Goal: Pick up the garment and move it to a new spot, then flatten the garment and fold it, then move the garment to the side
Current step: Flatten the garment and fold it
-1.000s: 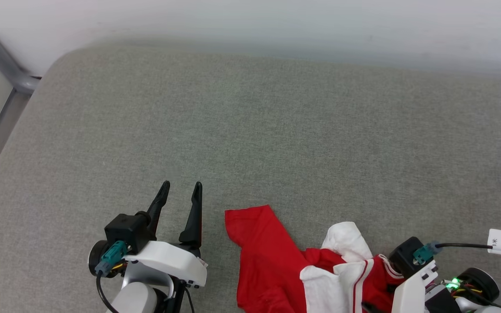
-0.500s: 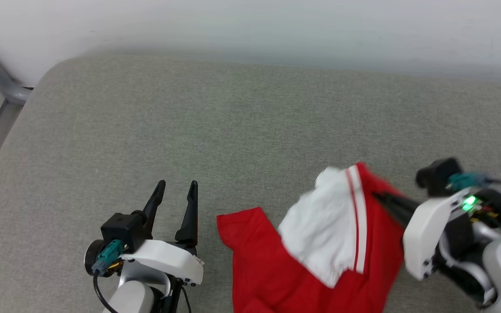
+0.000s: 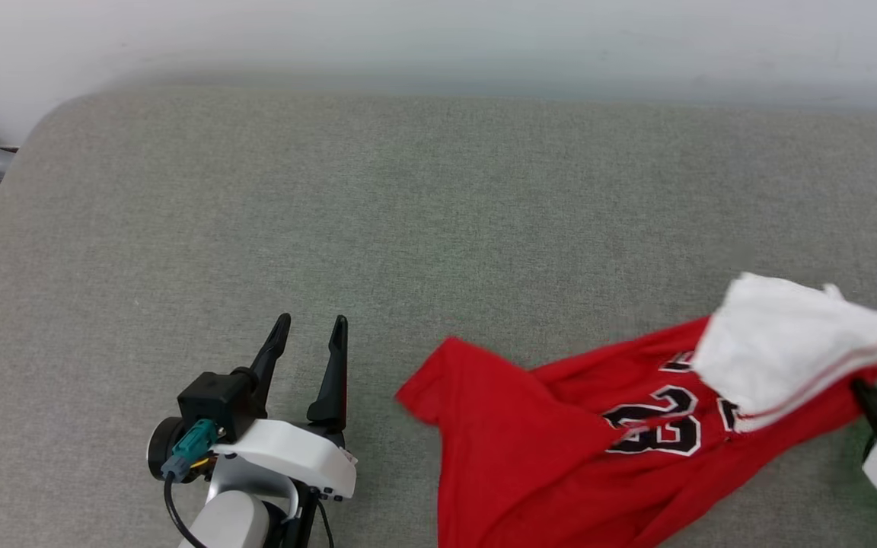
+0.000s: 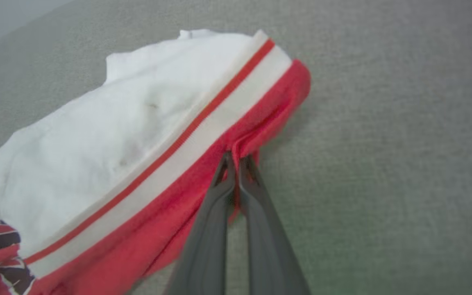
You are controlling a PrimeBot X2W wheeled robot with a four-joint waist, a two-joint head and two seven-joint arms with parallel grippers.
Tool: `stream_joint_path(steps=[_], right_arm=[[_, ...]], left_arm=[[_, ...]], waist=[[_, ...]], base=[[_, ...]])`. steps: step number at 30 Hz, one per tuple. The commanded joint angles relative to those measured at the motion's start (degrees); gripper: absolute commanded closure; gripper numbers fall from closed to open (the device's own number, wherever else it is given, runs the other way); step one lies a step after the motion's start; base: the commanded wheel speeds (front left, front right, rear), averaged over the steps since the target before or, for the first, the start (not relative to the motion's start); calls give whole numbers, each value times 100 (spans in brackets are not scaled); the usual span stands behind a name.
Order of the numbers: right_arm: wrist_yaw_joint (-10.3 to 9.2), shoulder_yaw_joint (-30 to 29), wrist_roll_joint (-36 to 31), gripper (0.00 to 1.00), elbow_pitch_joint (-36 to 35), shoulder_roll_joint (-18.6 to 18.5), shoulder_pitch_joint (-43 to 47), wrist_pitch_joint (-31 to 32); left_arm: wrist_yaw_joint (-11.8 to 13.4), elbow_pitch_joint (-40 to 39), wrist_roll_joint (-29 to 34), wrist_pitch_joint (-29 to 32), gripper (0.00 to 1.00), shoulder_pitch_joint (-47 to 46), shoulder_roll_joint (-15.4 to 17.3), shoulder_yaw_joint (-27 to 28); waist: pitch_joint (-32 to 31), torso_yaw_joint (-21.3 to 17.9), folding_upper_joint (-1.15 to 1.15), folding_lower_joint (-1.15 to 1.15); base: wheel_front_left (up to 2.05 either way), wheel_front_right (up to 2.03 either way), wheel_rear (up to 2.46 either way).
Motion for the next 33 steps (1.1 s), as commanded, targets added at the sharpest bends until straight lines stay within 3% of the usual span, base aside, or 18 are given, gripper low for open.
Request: stream_joint_path(steps=[1,3,4,5,11,18,33], right_arm=[[-5,-140,52,100,209,118,142,-93],[-6,-234,69,80,436,236,262,-185],[-7,-260,105,18,530,317,300,-238],[-6,-276,104,0,561,378,316,-380],[-4,-352,-14,0,291,613,339,-1458],[-4,-325,-884,0,-517,855,622,-2521],[-5,97,-2181,0,-2875,1621,1910,-2134]], left_arm=[[12,-16,2,-12,0,-75,15,7],[18,-6,-3,-12,0,-85,24,10],[21,-1,-5,-12,0,-89,27,8],[29,7,-8,-12,0,-92,36,12],[33,65,-40,9,0,-47,78,2],[75,82,-76,56,0,154,149,-3],[96,-80,-55,434,0,234,329,-139]], waist=[[30,-26,0,-1],[44,-48,0,-1],[47,-60,0,-1],[42,-76,0,-1],[-121,-128,0,-1],[-467,-181,0,-1],[-862,-360,0,-1]], base=[[0,0,0],[0,0,0],[0,0,0],[0,0,0],[0,0,0],[0,0,0],[0,0,0]])
